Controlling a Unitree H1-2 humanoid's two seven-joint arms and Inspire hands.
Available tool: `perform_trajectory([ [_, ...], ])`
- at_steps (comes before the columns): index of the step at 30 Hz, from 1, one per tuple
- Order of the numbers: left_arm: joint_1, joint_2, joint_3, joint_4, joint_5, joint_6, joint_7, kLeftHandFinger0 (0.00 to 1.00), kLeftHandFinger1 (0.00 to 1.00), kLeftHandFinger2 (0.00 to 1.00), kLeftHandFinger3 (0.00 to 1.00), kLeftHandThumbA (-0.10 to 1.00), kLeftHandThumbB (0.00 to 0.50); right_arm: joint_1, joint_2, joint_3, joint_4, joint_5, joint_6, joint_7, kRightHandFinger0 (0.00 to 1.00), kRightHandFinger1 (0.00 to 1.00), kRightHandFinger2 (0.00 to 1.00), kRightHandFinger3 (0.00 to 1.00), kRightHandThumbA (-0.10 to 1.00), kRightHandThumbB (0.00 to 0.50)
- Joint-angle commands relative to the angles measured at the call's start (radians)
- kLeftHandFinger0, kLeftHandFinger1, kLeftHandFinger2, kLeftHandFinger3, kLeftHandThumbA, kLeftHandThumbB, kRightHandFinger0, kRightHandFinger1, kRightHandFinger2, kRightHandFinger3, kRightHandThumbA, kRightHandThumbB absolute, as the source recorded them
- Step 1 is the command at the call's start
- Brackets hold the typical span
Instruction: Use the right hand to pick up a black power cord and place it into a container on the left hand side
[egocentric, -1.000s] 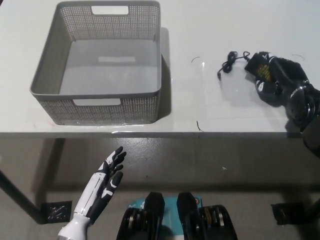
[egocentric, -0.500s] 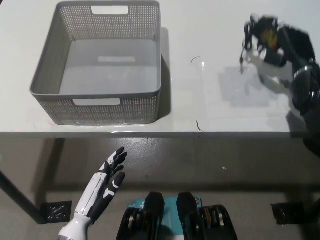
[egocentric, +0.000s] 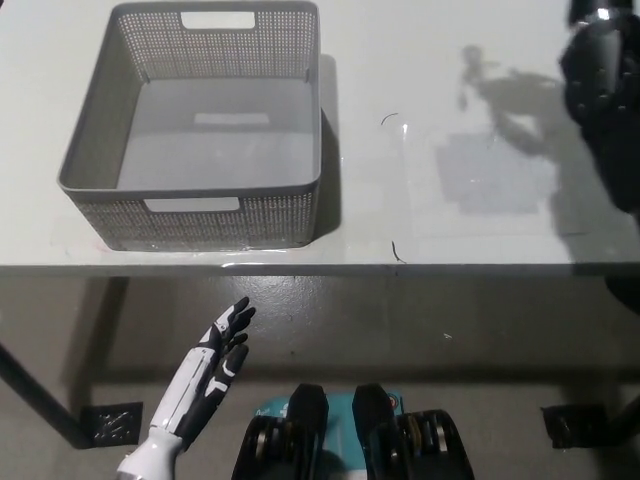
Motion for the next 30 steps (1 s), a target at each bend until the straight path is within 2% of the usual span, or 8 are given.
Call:
perform_trajectory([
  [1,-0.001,0.013,-0.009,-0.026,0.006,-0.016,-0.013,1.00,1.00,1.00,1.00,0.94,0.213,-0.023,0.078,0.000,-0.136,0.011,0.029,0.034,0.08,0.47,0.79,0.76,-0.10,0.199],
  [5,-0.004,0.011,-0.016,-0.025,0.016,-0.018,-0.011,1.00,1.00,1.00,1.00,0.94,0.213,-0.009,0.167,0.013,-0.194,-0.001,0.053,0.051,0.08,0.45,0.76,0.66,-0.10,0.208],
  [11,-0.007,0.021,-0.019,-0.027,0.030,-0.026,-0.009,1.00,1.00,1.00,1.00,0.94,0.204,0.000,0.276,0.052,-0.186,-0.035,0.070,0.055,0.02,0.36,0.66,0.61,-0.10,0.217],
  [19,-0.009,0.023,-0.030,-0.029,0.043,-0.022,-0.010,1.00,1.00,1.00,1.00,0.92,0.217,-0.011,0.386,0.092,-0.064,-0.063,0.000,-0.034,0.00,0.37,0.69,0.78,-0.10,0.182],
  [27,-0.024,0.031,-0.033,-0.029,0.029,-0.017,-0.020,1.00,1.00,1.00,1.00,0.90,0.230,0.025,0.391,0.107,-0.041,-0.077,0.001,-0.031,0.00,0.39,0.71,0.82,-0.10,0.168],
  [28,-0.028,0.033,-0.035,-0.027,0.025,-0.018,-0.025,1.00,1.00,1.00,1.00,0.89,0.235,0.035,0.386,0.094,-0.056,-0.038,0.016,0.037,0.06,0.45,0.77,0.86,-0.01,0.148],
  [29,-0.029,0.033,-0.035,-0.026,0.024,-0.016,-0.026,1.00,1.00,1.00,1.00,0.89,0.243,0.037,0.383,0.092,-0.061,-0.027,0.022,0.061,0.14,0.54,0.89,0.99,0.11,0.174],
  [30,-0.034,0.035,-0.036,-0.023,0.021,-0.016,-0.031,1.00,1.00,1.00,1.00,0.89,0.243,0.043,0.369,0.086,-0.084,0.005,0.050,0.147,0.31,0.56,0.79,1.00,0.45,0.263],
])
